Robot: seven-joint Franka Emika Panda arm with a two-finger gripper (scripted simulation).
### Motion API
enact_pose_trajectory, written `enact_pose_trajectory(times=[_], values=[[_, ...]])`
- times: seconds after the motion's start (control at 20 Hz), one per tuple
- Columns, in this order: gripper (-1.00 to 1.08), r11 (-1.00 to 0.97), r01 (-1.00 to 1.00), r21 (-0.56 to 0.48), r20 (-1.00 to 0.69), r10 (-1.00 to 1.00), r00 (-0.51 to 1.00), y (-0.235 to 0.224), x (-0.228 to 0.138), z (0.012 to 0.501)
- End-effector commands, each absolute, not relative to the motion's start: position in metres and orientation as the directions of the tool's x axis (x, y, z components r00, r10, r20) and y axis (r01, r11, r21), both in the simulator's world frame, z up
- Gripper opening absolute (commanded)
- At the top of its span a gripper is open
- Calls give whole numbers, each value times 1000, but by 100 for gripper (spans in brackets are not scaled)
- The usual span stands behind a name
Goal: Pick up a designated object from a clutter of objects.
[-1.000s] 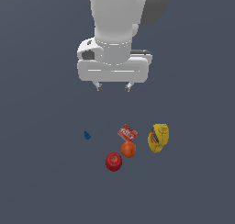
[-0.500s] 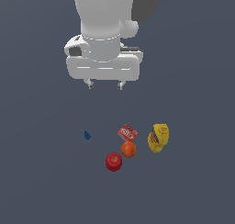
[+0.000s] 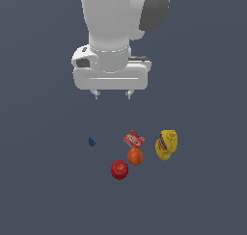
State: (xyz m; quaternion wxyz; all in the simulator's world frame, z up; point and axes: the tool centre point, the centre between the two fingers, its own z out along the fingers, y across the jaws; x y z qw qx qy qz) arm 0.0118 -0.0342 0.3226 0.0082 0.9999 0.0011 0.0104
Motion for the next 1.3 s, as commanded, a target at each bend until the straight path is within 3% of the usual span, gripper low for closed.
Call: enact_pose_trajectory(times=[0.0, 0.5, 1.25], values=[[100, -999, 38, 20, 18, 38, 999, -31, 15, 311], [100, -956, 290, 31, 4, 291, 957, -6, 32, 229], [100, -745, 668, 9, -4, 668, 745, 44, 26, 92]])
